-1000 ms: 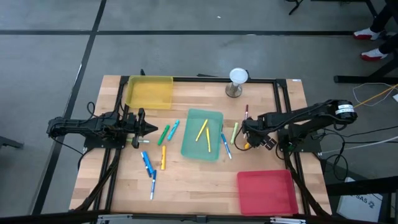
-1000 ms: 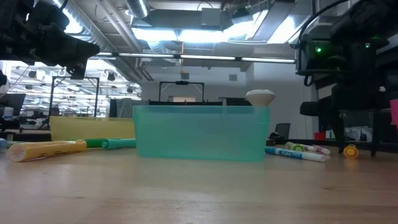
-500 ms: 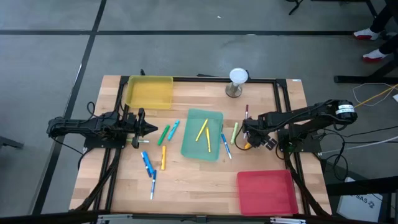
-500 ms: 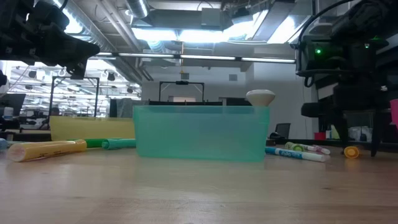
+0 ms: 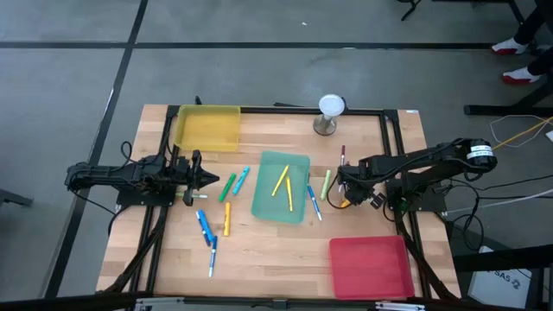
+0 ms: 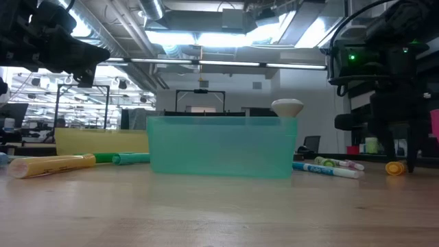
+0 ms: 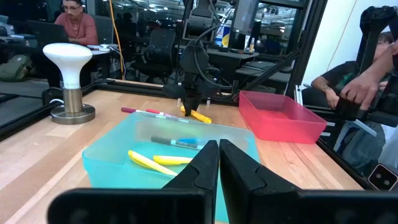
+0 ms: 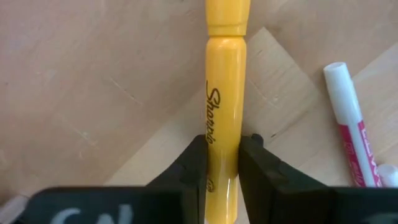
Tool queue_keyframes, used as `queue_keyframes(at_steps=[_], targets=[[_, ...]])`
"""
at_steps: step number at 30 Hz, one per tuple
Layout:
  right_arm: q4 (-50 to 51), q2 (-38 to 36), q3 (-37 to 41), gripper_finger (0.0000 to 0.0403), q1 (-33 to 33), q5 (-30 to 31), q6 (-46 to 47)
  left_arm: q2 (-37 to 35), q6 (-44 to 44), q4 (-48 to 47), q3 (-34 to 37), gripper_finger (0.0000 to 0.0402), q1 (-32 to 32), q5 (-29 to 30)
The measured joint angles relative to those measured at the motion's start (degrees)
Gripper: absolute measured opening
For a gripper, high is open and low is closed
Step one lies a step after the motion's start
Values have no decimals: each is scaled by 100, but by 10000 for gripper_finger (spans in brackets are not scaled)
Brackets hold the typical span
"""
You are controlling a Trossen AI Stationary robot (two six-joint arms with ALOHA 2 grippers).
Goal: Pick & Place Markers
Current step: Put the right yellow highlighter pen into the pink bin
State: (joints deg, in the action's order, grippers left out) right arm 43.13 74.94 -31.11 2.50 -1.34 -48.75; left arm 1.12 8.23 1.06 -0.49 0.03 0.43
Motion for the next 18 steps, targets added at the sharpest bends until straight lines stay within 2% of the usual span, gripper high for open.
queue_keyframes(at_steps=[10,18], targets=[[67,-2,-27,67,-2,6,67,-2,0,0,2,11,0,0],[283,-123,-471,67,-9,-15,307,0,0,0,1,10,2,0]])
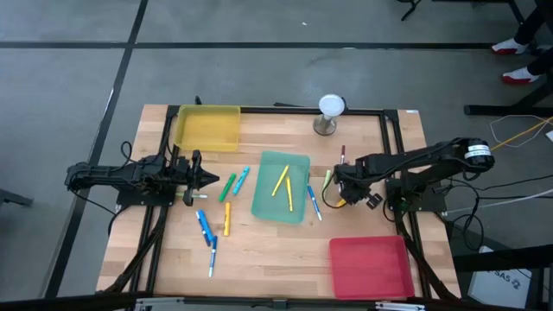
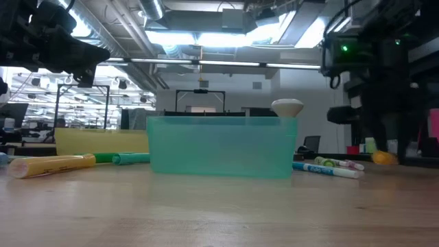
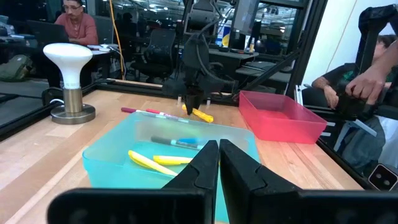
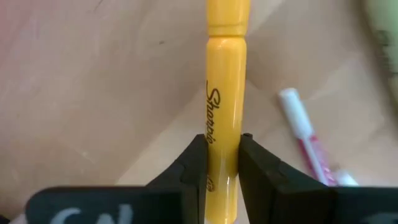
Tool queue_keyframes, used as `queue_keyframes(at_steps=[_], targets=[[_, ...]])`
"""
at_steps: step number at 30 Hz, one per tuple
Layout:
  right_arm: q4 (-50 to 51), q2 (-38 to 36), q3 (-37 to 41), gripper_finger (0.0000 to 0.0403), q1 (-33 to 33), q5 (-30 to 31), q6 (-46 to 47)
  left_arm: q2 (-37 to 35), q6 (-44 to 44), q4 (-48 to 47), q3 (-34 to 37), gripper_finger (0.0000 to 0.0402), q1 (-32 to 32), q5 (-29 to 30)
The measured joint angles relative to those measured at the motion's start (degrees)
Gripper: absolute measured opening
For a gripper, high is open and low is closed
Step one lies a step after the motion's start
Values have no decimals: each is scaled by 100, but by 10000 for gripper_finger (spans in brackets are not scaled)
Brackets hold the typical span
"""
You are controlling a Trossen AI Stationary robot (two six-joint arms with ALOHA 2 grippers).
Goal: Pick & Place Markers
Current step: Put the right yellow highlighter pen into the pink bin
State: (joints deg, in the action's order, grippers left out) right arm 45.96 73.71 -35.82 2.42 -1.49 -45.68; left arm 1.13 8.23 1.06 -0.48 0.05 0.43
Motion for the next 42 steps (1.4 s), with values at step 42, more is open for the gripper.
queue_keyframes(at_steps=[42], targets=[[1080,-295,-2469,67,-3566,1202,775,0,0,0,1,8,-1,0]])
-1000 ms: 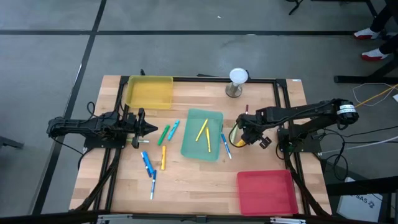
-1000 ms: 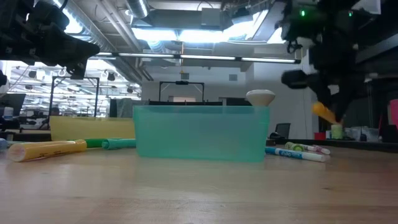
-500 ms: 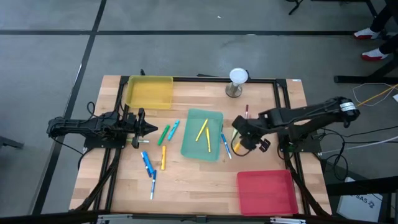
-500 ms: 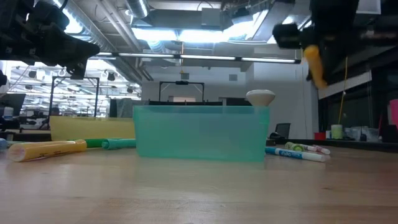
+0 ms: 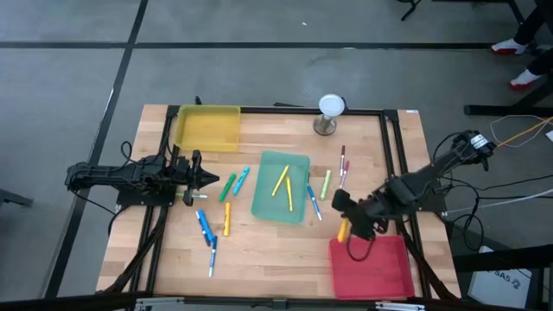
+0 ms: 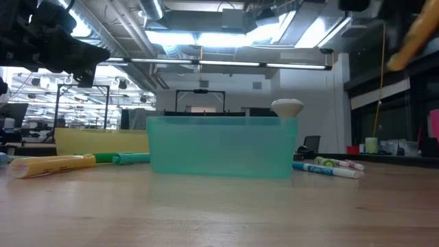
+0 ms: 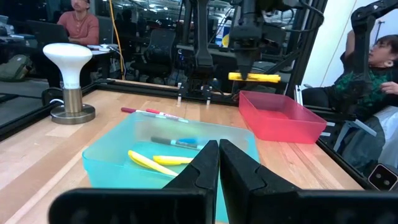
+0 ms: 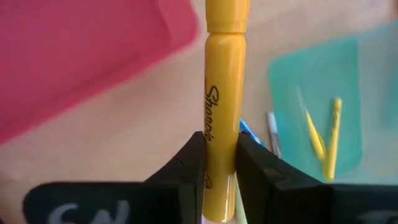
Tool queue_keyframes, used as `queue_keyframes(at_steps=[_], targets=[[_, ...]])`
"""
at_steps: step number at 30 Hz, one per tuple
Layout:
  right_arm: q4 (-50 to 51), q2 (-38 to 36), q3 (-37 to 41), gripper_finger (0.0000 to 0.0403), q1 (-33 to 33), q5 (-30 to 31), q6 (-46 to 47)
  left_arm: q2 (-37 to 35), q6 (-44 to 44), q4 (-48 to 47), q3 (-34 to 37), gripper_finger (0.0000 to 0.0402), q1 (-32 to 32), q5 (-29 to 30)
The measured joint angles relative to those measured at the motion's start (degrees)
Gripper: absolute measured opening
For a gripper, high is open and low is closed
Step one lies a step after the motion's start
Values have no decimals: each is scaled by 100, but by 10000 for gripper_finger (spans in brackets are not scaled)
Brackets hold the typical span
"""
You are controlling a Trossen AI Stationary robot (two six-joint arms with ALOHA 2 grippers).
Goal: Pick & Place Markers
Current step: Put the right yellow highlighter pen into the pink bin
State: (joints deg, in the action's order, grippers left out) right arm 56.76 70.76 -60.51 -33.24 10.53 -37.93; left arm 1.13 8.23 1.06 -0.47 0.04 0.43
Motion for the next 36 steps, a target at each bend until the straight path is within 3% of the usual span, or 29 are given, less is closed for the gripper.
queue_keyframes(at_steps=[14,25,36], targets=[[120,59,0,67,-1645,-18,606,-2,0,0,0,10,1,0],[86,179,0,67,-2372,-7,-144,0,0,0,-1,10,0,0],[-22,348,-4,67,-3183,-118,-125,0,0,-1,0,10,0,0]])
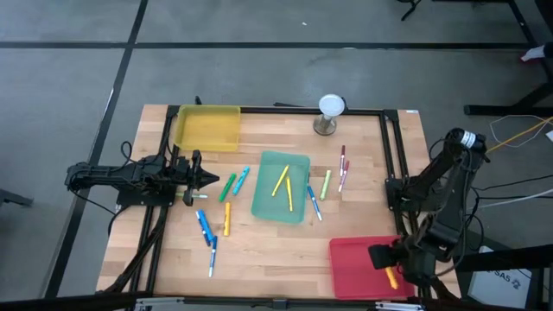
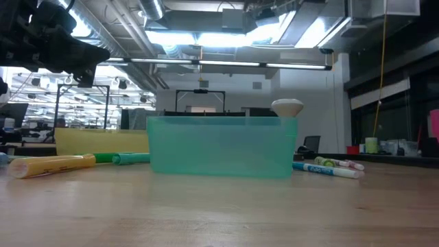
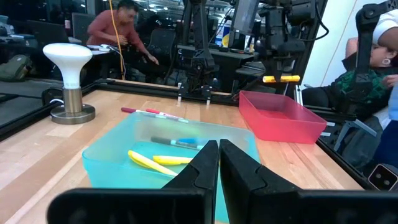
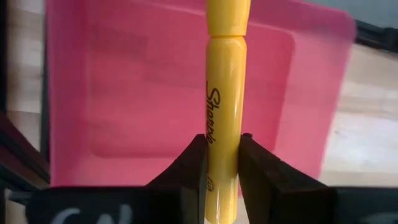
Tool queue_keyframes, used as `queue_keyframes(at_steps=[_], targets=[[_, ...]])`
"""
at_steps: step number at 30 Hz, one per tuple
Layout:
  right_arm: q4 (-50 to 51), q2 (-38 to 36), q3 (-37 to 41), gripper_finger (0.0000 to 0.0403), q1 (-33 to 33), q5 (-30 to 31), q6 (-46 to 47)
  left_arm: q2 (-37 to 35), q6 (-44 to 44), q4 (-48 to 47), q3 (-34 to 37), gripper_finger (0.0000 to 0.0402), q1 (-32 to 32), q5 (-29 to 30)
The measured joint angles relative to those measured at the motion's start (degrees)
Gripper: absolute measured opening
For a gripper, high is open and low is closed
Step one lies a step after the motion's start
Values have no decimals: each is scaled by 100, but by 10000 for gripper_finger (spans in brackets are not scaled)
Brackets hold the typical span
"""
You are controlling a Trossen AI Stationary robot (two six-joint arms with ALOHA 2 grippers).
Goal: Pick & Place Markers
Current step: Put the right yellow highlighter pen into the pink bin
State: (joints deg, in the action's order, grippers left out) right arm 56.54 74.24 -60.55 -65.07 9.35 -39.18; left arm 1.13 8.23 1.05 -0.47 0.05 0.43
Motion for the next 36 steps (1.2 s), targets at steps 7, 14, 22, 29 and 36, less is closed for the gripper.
queue_keyframes(at_steps=[7,14,22,29,36], targets=[[-156,439,0,67,-94,-2,11,0,0,0,-1,13,0,0],[-489,855,0,67,-37,-8,-4,-2,0,-1,-2,8,-1,0],[-620,1231,0,67,299,-36,257,0,0,-1,-2,9,-1,0],[-897,1386,0,67,680,-36,32,-2,0,-1,0,12,-1,0],[-1271,1488,0,67,1089,-36,-574,-2,0,0,0,12,0,0]])
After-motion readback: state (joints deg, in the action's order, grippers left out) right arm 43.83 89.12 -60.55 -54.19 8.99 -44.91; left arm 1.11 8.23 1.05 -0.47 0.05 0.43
